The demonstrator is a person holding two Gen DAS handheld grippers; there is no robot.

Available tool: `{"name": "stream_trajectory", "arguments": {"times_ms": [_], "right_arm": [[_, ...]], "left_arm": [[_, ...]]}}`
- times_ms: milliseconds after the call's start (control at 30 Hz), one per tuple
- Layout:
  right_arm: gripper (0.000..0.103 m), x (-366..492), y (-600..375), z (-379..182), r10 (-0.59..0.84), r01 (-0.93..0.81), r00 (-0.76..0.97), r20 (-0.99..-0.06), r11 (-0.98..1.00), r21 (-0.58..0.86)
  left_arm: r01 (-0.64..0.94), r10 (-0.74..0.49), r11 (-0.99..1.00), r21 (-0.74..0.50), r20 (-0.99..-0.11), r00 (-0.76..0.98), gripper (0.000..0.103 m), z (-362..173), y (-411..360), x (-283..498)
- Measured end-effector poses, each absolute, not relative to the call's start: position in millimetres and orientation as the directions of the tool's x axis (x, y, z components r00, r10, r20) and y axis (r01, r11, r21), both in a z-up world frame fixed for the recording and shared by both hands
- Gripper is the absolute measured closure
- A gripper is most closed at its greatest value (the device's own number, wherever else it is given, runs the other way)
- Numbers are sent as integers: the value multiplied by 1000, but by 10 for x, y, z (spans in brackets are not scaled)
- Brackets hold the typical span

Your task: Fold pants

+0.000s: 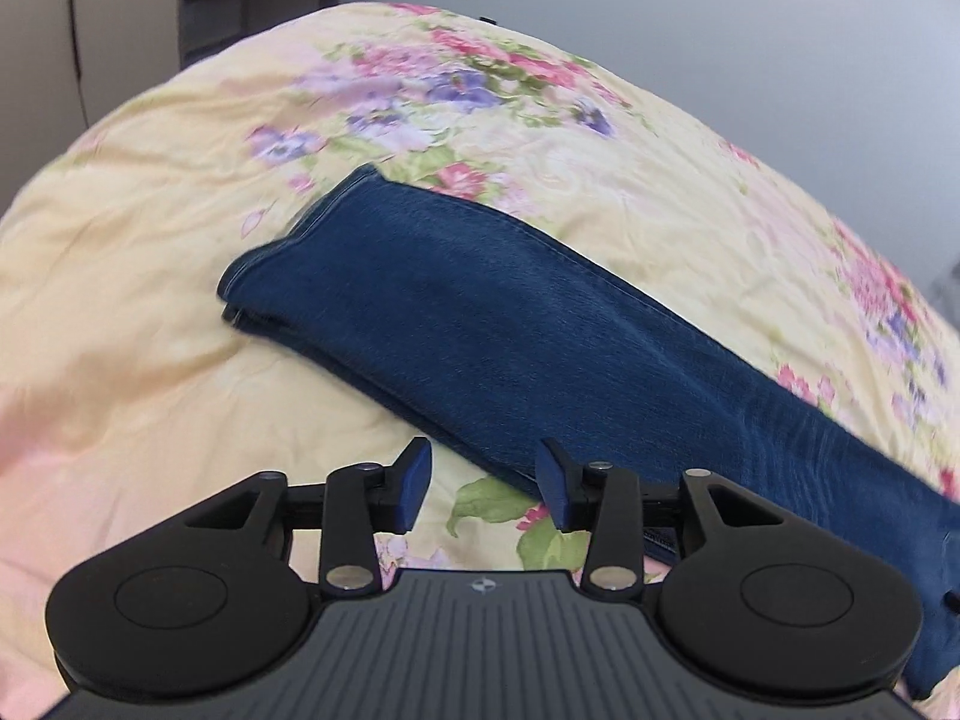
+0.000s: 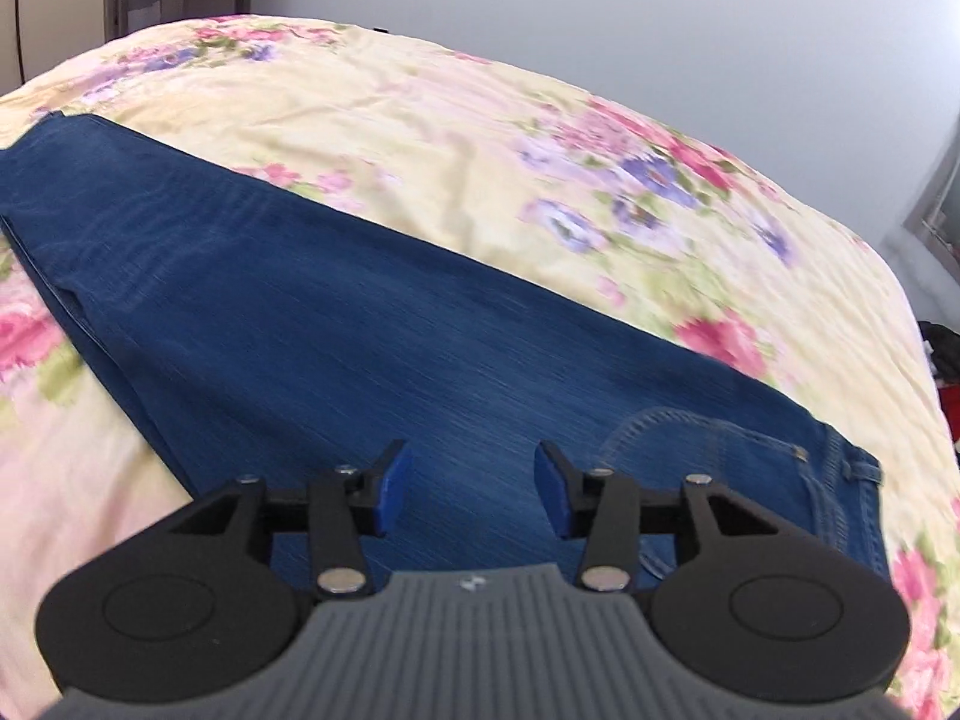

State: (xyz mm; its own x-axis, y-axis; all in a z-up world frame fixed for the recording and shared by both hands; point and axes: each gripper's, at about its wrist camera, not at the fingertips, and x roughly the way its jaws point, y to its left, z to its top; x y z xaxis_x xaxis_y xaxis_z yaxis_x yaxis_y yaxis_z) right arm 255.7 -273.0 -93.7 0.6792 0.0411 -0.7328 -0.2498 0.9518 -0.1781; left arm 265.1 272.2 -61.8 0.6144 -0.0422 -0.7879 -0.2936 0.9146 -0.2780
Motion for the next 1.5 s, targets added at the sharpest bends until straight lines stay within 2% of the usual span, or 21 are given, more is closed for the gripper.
{"name": "stream_trajectory", "arguments": {"times_ms": [300, 567, 667, 733, 867, 933, 1033, 1100, 1200, 1300, 1500], "right_arm": [[61, 2975, -2168, -1066, 65, -266, 672, -738, 951, -159], [62, 3310, -1853, -1245, 84, -310, 652, -753, 937, -164], [64, 3390, -1780, -1296, 100, -331, 645, -758, 930, -159], [70, 3456, -1747, -1329, 108, -343, 640, -760, 926, -158], [72, 3617, -1723, -1295, 154, -327, 639, -754, 941, -85], [78, 3728, -1681, -1277, 168, -317, 637, -752, 947, -57], [84, 3922, -1567, -1301, 169, -311, 640, -750, 949, -51], [92, 4076, -1500, -1345, 179, -299, 636, -751, 954, -25], [96, 4301, -1421, -1423, 201, -262, 626, -754, 964, 40], [101, 4500, -1337, -1513, 188, -236, 626, -757, 971, 46], [103, 4543, -1297, -1527, 177, -212, 610, -773, 976, 56]], "left_arm": [[-440, -141, 708, -552, -721, 678, 48, -1096, 3380, 2510], [-452, -175, 512, -730, -605, 777, 48, -1521, 3784, 2445], [-449, -158, 516, -730, -596, 787, 49, -1546, 3847, 2601], [-460, -137, 531, -712, -608, 782, 56, -1558, 3858, 2739], [-478, -74, 592, -649, -634, 770, 62, -1558, 3831, 2953], [-480, -46, 631, -610, -647, 761, 72, -1539, 3799, 3026], [-480, -16, 663, -575, -652, 758, 80, -1507, 3753, 3070], [-476, 0, 675, -563, -646, 763, 85, -1491, 3727, 3057], [-470, 9, 684, -558, -638, 770, 87, -1477, 3713, 3040], [-469, 14, 689, -552, -638, 770, 88, -1470, 3703, 3051], [-470, 11, 692, -548, -642, 766, 88, -1456, 3711, 3071]]}}
